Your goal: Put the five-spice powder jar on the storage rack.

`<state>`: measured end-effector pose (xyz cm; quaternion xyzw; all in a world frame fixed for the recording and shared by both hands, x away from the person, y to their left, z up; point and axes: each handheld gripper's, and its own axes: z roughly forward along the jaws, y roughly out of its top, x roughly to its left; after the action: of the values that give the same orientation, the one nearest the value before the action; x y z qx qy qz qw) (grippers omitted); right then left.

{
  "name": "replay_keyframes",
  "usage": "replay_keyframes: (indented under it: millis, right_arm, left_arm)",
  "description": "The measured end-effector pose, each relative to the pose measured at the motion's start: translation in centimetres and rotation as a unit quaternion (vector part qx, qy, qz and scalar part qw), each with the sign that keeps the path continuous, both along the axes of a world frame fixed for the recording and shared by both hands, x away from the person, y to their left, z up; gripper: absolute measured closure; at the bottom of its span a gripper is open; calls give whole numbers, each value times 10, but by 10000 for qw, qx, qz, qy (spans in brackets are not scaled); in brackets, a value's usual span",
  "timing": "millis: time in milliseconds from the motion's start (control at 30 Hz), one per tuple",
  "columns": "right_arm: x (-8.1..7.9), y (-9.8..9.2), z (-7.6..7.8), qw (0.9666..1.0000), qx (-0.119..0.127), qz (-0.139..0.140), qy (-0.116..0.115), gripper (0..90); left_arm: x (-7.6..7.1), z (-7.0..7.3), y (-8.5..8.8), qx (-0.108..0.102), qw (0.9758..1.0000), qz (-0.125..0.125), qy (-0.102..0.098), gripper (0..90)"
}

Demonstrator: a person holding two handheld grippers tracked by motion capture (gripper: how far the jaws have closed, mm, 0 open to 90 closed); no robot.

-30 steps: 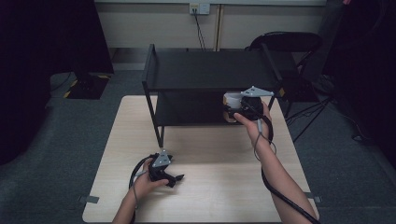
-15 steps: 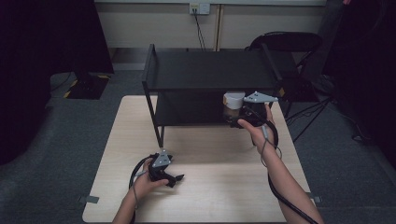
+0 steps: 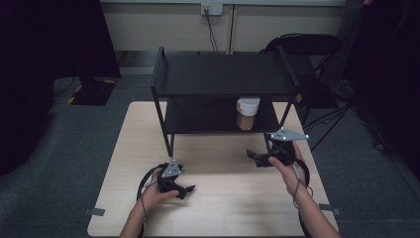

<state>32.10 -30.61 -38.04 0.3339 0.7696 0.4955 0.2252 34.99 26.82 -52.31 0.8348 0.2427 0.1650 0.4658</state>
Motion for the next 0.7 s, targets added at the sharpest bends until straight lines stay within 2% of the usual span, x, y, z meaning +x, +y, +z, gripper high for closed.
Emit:
replay_keyframes:
  millis: [67,233,333,400,567,700]
  right_arm:
    - [-9,-6,-9,9999,-88,17,57,0]
    - [-27,-24,-42,9994,-169,123,291,0]
    - [-32,-34,-58,9987,-166,188,443,0]
    - [-35,-40,-68,9985,-79,202,502,0]
    - [-42,-49,-88,9981,-93,270,538,0]
    - [-40,-53,-94,9973,-121,430,582,0]
  left_arm:
    - [0,0,0,-4,10000,2,5,14]
    - [0,0,0,-4,10000,2,6,14]
    - [0,0,0,-8,10000,0,9,14]
    - [0,0,0,-6,10000,-3,7,14]
    - [0,0,0,-1,10000,-9,5,12]
    - [0,0,0,-6,10000,-6,11,12]
